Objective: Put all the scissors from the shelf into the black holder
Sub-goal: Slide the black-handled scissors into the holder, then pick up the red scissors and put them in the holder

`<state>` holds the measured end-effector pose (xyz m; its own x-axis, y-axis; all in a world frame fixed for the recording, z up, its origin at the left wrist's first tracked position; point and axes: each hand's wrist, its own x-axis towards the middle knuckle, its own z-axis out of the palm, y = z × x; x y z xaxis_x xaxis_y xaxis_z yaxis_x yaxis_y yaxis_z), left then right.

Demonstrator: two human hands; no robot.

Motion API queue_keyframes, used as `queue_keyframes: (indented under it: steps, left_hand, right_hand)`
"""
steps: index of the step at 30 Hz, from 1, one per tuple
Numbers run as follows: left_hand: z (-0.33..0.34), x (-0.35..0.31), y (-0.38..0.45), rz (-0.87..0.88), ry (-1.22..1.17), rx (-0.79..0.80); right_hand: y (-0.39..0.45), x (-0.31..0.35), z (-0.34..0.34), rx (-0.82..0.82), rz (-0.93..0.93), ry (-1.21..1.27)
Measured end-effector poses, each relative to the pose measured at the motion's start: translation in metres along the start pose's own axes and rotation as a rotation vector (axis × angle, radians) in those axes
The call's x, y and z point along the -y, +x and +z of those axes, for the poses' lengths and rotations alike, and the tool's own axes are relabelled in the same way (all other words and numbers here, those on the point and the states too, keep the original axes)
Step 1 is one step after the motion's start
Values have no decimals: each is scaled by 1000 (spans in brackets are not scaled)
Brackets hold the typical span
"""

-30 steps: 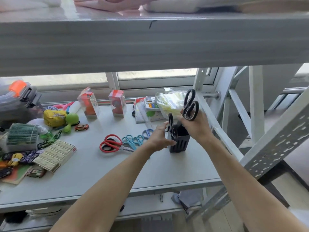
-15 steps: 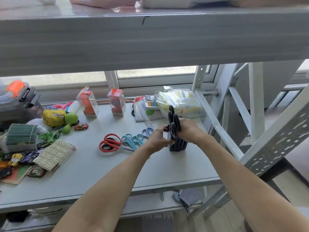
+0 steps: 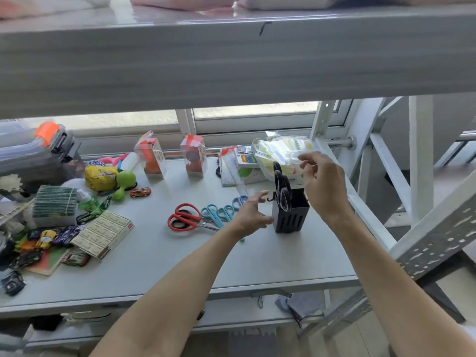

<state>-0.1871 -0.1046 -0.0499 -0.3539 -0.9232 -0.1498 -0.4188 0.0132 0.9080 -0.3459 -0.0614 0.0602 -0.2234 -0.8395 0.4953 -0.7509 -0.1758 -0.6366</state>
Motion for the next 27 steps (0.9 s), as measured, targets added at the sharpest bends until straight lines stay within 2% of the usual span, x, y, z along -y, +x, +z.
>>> queue_keyframes:
  steps: [2,5,8,10,12,14,17,19,23,27]
  left_hand:
    - [-19,12,-8,21,-3,-147]
    - [-53,35,-22,-49,37,-509]
    - [-85,59,-38,-197,191,-814]
    - [-103,73,-46,-312,227,-913]
    - [-119,85,-51,-477,286,-905]
    - [-131,92,-53,-616,310,-825]
    - [-139,101,-53,-679,292,-682]
    - [-140,104,-52,-671,258,-639]
    - [-144,110,-53,-653,98,-678]
    - [-143,101,-60,-586,-237,-704]
  right_hand:
    - [-2,27,-6,-71,-84,85]
    - [-12,63,0,-40,-188,188]
    - [-33,81,34,100,-266,220]
    - [-50,81,68,264,-246,196]
    - [-65,74,103,454,-176,132]
    - [-75,66,133,619,-114,41]
    - [-84,59,166,813,-67,-86]
    - [-89,56,180,884,-49,-157]
    - [-99,54,194,867,-42,-247]
    - [-104,51,199,755,-53,-215]
